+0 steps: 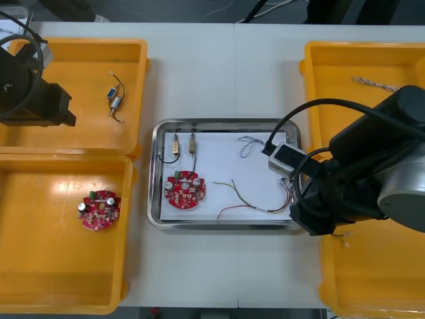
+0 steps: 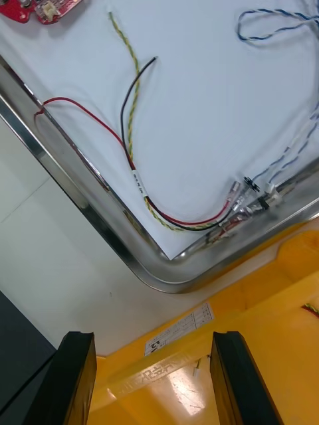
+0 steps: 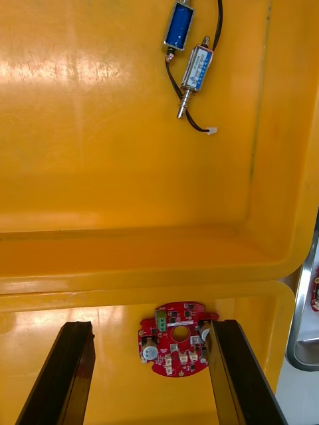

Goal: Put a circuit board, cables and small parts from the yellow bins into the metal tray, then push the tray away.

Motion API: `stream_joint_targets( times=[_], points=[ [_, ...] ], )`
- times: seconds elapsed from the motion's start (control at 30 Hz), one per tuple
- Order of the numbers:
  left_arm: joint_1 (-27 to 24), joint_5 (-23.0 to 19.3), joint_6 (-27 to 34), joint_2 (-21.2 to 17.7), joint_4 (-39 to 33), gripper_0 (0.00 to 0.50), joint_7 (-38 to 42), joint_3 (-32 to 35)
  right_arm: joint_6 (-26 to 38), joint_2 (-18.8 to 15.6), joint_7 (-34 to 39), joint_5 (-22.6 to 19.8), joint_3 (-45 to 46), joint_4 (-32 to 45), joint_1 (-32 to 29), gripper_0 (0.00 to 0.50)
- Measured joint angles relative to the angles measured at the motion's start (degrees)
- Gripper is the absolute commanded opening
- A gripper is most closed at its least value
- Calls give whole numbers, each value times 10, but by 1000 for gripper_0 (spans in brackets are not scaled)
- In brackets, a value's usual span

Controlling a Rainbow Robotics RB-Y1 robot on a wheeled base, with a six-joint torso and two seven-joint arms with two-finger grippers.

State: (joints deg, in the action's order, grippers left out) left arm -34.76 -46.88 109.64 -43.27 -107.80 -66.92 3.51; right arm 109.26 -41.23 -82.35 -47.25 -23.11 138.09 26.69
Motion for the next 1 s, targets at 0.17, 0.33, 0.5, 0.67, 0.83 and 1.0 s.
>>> stream_joint_targets(
  times=[0.17, 0.33, 0.5, 0.67, 0.83, 1.0],
  points=[
    [0, 0, 0, 0, 0, 500, 0, 0, -52, -3, -6, 7, -69, -25, 35, 500],
    [0, 1, 0, 0, 0, 500, 0, -6, -102, -6, -56, 25, -134, -56, 69, 500],
    [0, 1, 0, 0, 0, 500, 0, -9, -142, -7, -100, 32, -182, -91, 99, 500],
    [0, 2, 0, 0, 0, 500, 0, -9, -180, -7, -135, 56, -225, -117, 122, 500],
    [0, 2, 0, 0, 0, 500, 0, -9, -203, -7, -145, 72, -280, -132, 153, 500],
    [0, 2, 0, 0, 0, 500, 0, -9, -211, -5, -145, 78, -319, -142, 175, 500]
  ],
)
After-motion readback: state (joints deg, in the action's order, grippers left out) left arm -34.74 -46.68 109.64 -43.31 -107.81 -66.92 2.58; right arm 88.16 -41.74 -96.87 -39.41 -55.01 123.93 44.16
